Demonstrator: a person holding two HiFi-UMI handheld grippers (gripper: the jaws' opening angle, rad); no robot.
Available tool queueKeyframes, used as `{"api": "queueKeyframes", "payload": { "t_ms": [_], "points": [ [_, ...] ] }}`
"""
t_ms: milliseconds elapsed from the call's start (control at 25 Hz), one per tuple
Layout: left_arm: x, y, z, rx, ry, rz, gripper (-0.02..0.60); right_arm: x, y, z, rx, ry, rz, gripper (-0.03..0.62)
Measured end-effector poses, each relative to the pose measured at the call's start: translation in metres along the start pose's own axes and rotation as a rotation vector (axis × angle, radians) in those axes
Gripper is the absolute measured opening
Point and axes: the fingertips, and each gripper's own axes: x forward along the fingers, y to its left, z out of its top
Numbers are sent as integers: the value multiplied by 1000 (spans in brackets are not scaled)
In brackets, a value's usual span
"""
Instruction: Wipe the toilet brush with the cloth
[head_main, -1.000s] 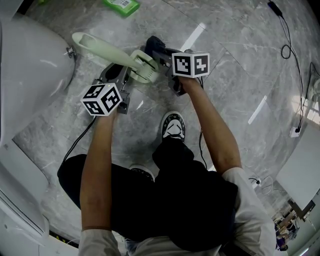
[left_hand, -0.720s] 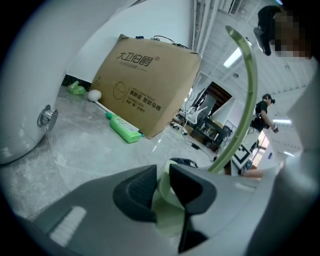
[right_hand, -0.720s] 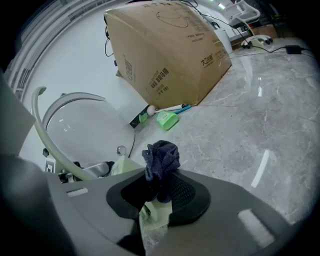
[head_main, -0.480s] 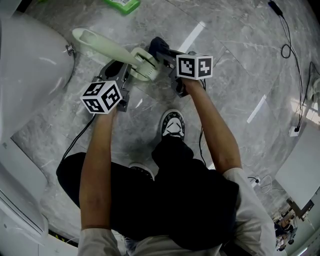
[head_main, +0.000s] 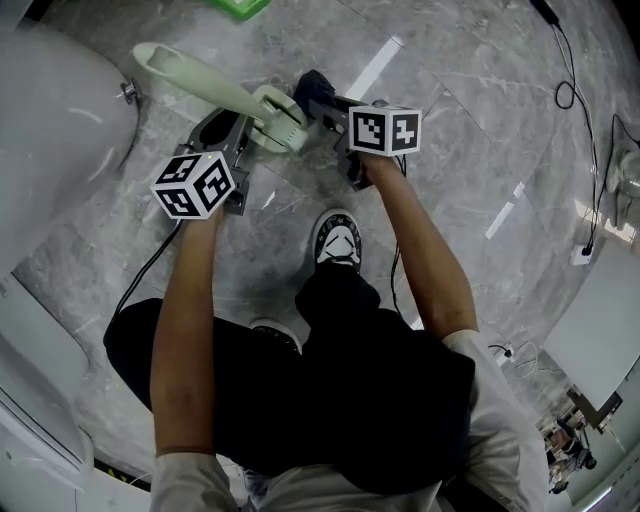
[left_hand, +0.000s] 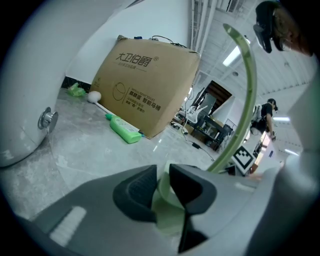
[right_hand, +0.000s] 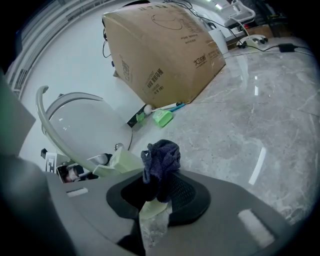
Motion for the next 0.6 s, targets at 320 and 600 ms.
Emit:
{"api": "queueKeyframes", "payload": {
  "t_ms": [320, 600],
  "points": [
    [-2, 0, 0, 0, -5, -1, 0, -6, -3, -10, -23, 17, -26, 84],
    [-1, 1, -1, -8, -8, -8, 0, -9, -6, -18, -22, 20, -39, 84]
  ]
}}
